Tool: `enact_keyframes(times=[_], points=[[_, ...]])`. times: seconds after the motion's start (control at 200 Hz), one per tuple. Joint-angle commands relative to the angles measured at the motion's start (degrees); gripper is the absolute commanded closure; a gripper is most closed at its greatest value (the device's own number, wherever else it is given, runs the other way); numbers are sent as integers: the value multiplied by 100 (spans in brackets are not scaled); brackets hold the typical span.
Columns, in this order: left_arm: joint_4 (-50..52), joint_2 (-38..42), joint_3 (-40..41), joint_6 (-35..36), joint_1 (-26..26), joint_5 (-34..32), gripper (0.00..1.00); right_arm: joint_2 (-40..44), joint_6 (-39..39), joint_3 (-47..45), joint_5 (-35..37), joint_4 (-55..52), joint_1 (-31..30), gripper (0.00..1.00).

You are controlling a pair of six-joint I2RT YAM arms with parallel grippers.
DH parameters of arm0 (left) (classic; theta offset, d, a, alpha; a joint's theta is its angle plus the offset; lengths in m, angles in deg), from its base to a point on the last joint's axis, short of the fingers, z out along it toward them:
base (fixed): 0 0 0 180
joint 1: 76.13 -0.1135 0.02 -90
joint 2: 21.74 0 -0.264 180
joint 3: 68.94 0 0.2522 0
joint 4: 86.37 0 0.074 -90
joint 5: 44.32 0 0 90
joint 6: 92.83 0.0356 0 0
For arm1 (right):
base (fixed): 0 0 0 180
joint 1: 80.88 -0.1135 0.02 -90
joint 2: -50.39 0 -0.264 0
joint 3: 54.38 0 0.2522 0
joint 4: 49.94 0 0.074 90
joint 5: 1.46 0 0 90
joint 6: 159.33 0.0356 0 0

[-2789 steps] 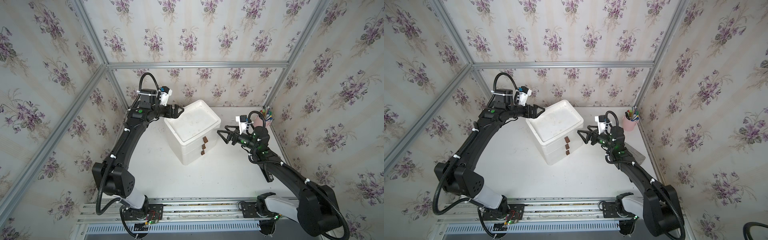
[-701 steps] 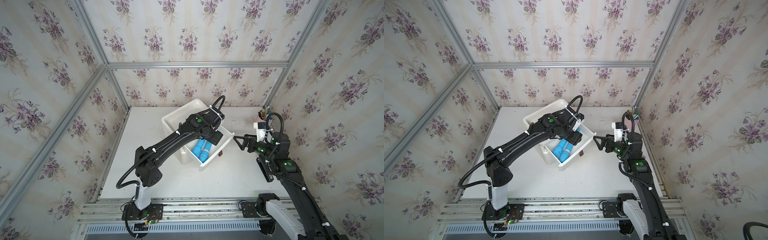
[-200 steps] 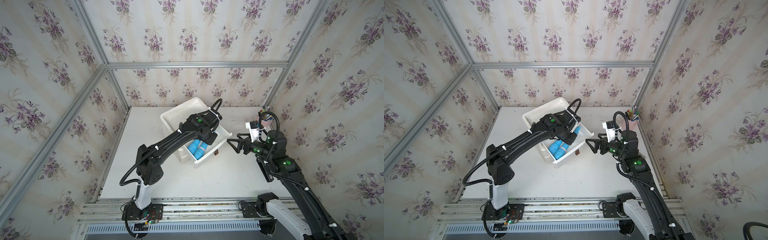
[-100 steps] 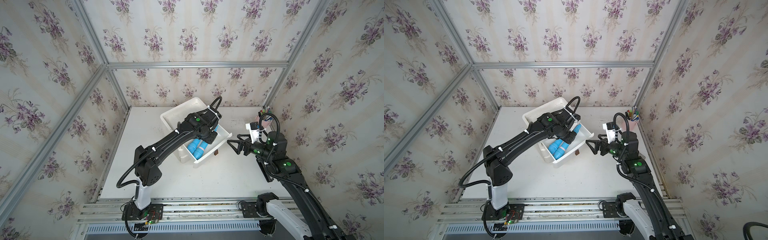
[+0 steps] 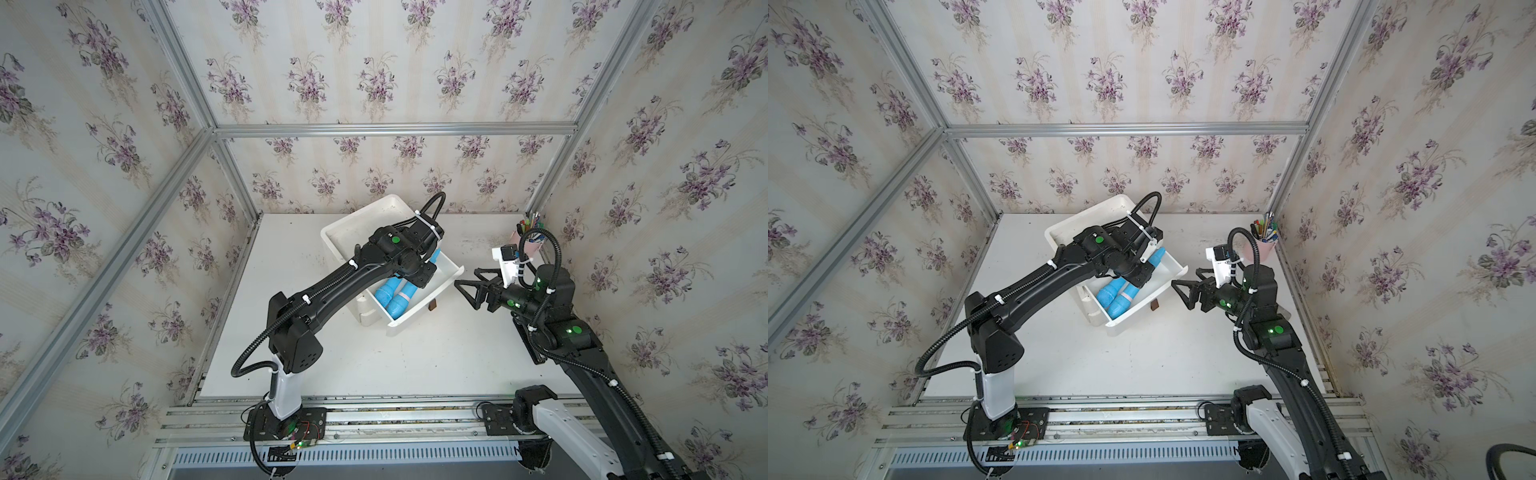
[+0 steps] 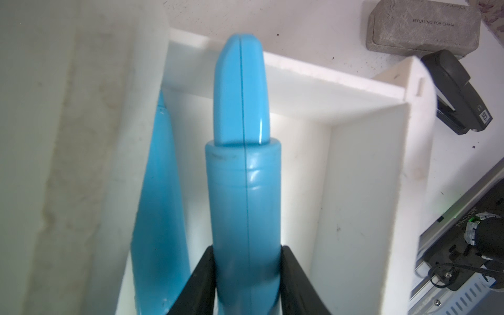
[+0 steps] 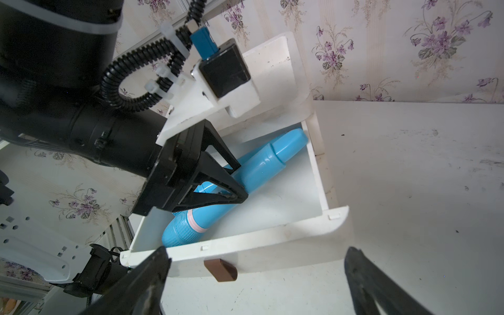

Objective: Take the microphone out of the drawer
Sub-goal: Pick up the microphone from the drawer.

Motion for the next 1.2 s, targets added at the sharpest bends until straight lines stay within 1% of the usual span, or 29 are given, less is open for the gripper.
enact_keyframes(times=[0.0,0.125,0.17,0.205,0.23,0.3,0.37,0.44,0.51,0.599,0.659,0.829,0.999,1.194], points=[[-38,-185,36,98,-12,59,96,34,5,8,-54,143,-7,2],[-79,-301,110,63,-14,109,91,43,-13,30,-36,81,-3,2],[-86,-321,131,63,-13,100,87,51,-16,31,-21,76,-4,2],[-96,-340,156,71,-17,85,80,50,-13,23,-25,71,-4,2],[-90,-348,167,79,-17,78,78,43,-13,17,-20,79,-3,2],[-110,-359,223,80,-21,56,74,34,5,18,-36,108,-4,2],[-132,-344,261,80,-15,31,74,17,5,21,-35,137,-4,2],[-177,-326,288,79,-15,21,77,8,5,17,-33,150,-8,2],[-212,-313,279,102,-20,12,78,-5,20,23,-49,178,-4,2],[-222,-267,263,104,-18,-14,87,-9,27,-5,-46,211,-5,2],[-237,-190,263,120,-17,-55,89,-11,27,-16,-45,214,-7,2],[-308,142,229,203,-26,-116,93,-18,40,-45,-44,245,-8,2],[-316,307,192,274,-53,19,94,-33,97,-68,-36,324,-5,2],[-317,474,227,322,-70,21,96,-45,159,-73,-57,412,-7,2]])
